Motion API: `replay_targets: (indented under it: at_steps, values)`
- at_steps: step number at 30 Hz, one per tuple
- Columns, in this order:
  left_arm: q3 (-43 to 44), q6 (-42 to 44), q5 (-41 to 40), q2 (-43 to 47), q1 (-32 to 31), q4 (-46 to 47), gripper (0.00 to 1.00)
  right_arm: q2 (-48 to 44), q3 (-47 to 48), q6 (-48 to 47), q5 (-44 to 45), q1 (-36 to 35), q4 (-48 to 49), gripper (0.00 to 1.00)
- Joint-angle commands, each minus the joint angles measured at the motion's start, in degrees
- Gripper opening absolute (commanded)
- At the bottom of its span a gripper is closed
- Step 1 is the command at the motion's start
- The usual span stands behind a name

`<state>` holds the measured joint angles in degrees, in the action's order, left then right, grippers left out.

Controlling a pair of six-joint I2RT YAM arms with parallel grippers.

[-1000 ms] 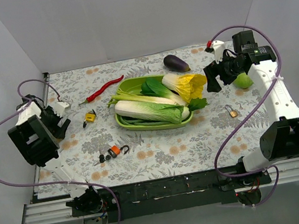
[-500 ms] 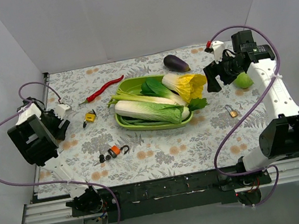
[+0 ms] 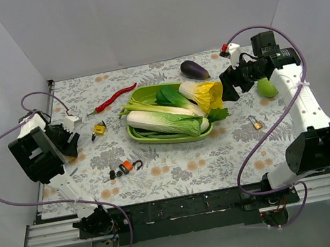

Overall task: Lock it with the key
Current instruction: Pick up the lock from the center of the board.

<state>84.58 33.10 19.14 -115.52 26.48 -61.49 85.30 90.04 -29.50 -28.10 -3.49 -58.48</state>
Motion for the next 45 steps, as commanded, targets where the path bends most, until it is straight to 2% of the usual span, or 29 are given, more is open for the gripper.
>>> replay_targets:
  at_steps: [1, 11, 17, 20, 21, 28, 31, 36, 40, 45]
  values:
    - [2.8, -2.2, 3.8, 4.9, -2.5, -5.2, 0.12, -2.5, 2.0, -2.5, -3.8, -2.9, 1.8, 0.94]
    - [15.0, -6.5, 8.0, 5.3, -9.9, -14.5, 0.10, -8.1, -1.4, -5.7, -7.5, -5.4, 6.8, 0.94]
    - [21.7, -11.8, 10.3, 8.2, -18.6, -17.5, 0.09, -12.2, -3.7, -7.8, -9.5, -8.0, 10.4, 0.94]
    - [23.6, -15.3, 10.7, 10.4, -25.1, -17.5, 0.09, -14.7, -6.1, -8.8, -10.2, -10.1, 13.9, 0.94]
    - [24.1, -17.2, 11.8, 10.8, -28.8, -17.6, 0.08, -15.5, -7.6, -9.1, -10.4, -11.5, 14.8, 0.95]
    - [27.6, -27.6, 19.4, 13.7, -43.5, -17.5, 0.08, -22.8, -14.7, -12.8, -9.1, -19.6, 26.1, 0.96]
    - [27.7, -31.0, 23.7, 15.0, -49.8, -17.5, 0.08, -25.3, -16.5, -17.4, -7.5, -24.5, 29.0, 0.96]
    - [28.4, -38.2, 30.2, 16.1, -59.2, -17.5, 0.08, -29.0, -20.0, -28.0, -6.4, -32.6, 28.5, 0.95]
    - [28.0, -40.9, 35.1, 16.3, -62.3, -17.4, 0.08, -30.6, -22.1, -33.2, -5.8, -38.3, 25.8, 0.95]
    - [25.8, -39.4, 40.1, 18.2, -64.3, -17.5, 0.09, -31.4, -23.5, -36.2, -3.3, -45.0, 20.8, 0.92]
